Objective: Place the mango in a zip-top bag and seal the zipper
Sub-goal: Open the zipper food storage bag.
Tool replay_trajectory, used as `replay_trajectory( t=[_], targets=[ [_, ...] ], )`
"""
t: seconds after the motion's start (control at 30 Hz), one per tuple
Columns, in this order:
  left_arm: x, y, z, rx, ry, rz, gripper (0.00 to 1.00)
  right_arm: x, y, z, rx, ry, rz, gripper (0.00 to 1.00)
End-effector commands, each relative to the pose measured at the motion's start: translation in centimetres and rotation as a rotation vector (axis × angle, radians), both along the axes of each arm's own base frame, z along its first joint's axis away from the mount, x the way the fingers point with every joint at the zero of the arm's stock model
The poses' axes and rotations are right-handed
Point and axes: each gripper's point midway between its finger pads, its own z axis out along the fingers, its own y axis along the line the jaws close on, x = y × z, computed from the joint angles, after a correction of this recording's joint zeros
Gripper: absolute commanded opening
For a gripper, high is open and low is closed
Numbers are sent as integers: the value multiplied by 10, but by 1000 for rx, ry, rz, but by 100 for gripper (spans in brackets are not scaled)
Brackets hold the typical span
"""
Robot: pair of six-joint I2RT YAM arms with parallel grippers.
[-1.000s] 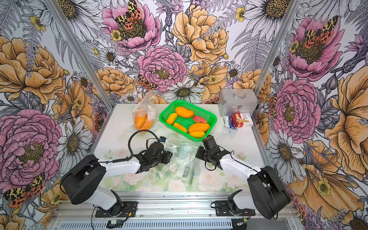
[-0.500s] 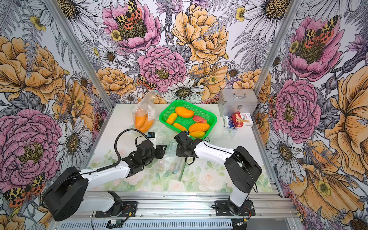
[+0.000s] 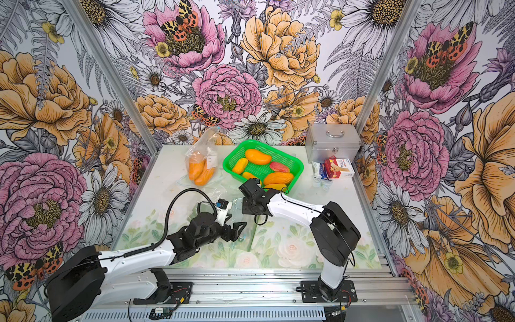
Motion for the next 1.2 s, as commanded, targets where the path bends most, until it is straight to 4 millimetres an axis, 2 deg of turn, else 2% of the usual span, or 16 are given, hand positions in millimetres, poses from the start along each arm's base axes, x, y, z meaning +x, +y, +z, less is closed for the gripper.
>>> replay_trajectory(
  t=[0.0, 0.2, 0.3, 0.43, 0.47, 0.63, 0.77, 0.87, 1.0, 1.07, 1.17],
  targets=[
    [-8, -14, 25, -34, -145, -109, 99, 1, 3, 19, 51, -18, -5, 9],
    [-9, -30, 1, 97, -173, -102, 99, 0, 9, 23, 81, -6, -1, 10],
    [7, -26, -14, 166, -184, -6, 99, 0, 11, 26, 91, -7, 0, 12],
    [24, -18, -15, 180, -206, 110, 96, -1, 9, 28, 96, -10, -4, 13],
    [27, -16, -13, 180, -211, 133, 88, -1, 9, 29, 97, -10, -6, 13],
    [31, -16, 0, 141, -225, 143, 30, -1, 3, 33, 97, -25, -17, 20],
    [33, -10, 7, 69, -170, 154, 0, 2, -3, 44, 101, -56, -19, 27],
    [37, -2, 16, -9, -119, 167, 0, 5, -14, 57, 109, -94, -38, 32],
    [46, 6, 24, -58, -38, 173, 0, 5, -40, 72, 101, -156, -88, 38],
    [54, 10, 24, -95, 12, 183, 0, 3, -52, 75, 112, -178, -119, 40],
    [65, 15, 23, -164, 98, 194, 0, 0, -61, 67, 201, -196, -158, 41]
  ],
)
